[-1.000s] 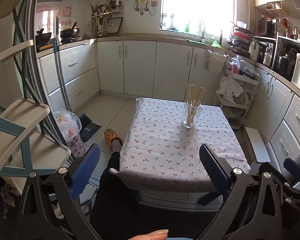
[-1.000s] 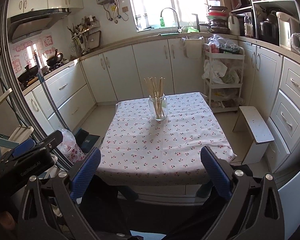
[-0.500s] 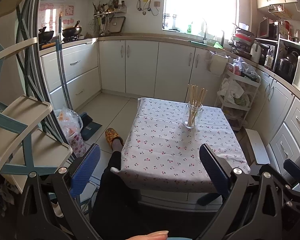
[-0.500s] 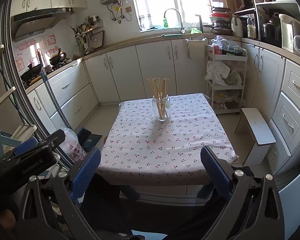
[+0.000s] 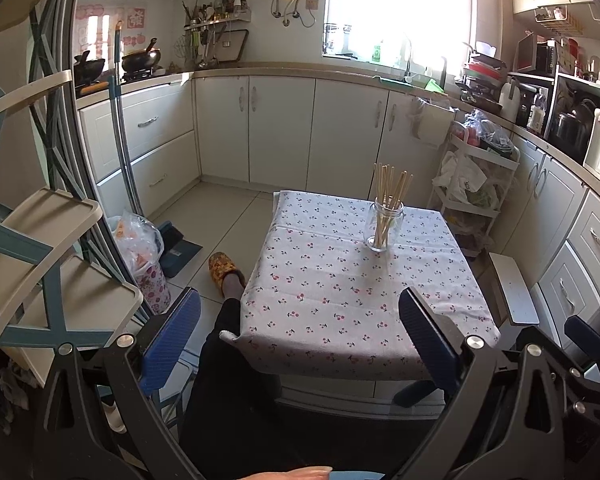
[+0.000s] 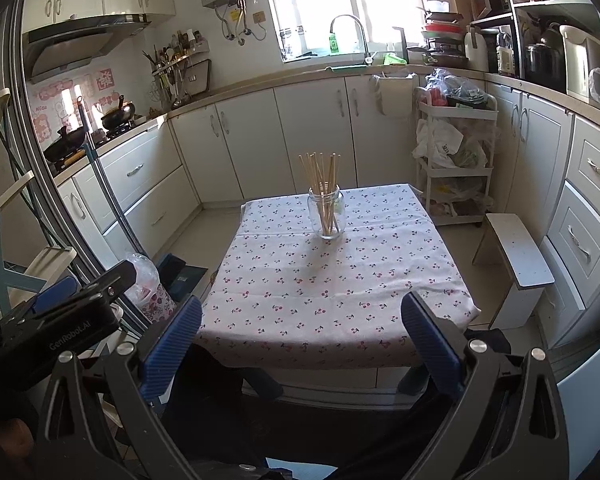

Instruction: Organize utensils

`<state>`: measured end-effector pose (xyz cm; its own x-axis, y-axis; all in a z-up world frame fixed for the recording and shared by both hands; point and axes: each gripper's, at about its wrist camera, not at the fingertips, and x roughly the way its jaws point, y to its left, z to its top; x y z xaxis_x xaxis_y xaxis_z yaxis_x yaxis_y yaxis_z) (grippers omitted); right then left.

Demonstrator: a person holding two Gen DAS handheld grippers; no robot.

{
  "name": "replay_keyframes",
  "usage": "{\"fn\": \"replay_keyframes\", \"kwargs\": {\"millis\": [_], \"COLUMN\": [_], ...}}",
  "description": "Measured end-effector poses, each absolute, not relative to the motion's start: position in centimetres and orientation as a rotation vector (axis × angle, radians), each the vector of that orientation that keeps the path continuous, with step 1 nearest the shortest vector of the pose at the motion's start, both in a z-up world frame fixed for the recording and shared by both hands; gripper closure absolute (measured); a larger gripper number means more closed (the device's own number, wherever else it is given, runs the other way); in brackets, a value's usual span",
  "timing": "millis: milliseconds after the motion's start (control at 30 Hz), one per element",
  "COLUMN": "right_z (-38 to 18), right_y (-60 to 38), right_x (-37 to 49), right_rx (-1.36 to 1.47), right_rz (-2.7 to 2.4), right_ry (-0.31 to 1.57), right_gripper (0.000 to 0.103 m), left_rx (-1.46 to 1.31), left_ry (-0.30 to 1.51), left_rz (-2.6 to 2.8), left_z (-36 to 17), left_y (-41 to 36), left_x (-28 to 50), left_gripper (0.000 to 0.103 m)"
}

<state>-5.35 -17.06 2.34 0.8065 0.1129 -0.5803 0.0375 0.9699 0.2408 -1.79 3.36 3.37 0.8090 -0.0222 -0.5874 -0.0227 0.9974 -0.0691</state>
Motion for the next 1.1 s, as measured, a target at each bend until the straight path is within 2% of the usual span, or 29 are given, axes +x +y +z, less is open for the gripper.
{"fn": "replay_keyframes", "kwargs": {"millis": [1100], "right_z": [2.29], "right_y": [-16.78], "right_x": [-5.52], "right_rx": [0.251], "right_rz": [0.043], "right_ry": [0.636], "right_gripper": [0.007], "left_rx": [-0.072], "left_ry": [0.627], "left_rz": [0.0], "left_z": [3.29], "left_y": [3.14], "left_x": [-1.96], "left_gripper": [0.008]}}
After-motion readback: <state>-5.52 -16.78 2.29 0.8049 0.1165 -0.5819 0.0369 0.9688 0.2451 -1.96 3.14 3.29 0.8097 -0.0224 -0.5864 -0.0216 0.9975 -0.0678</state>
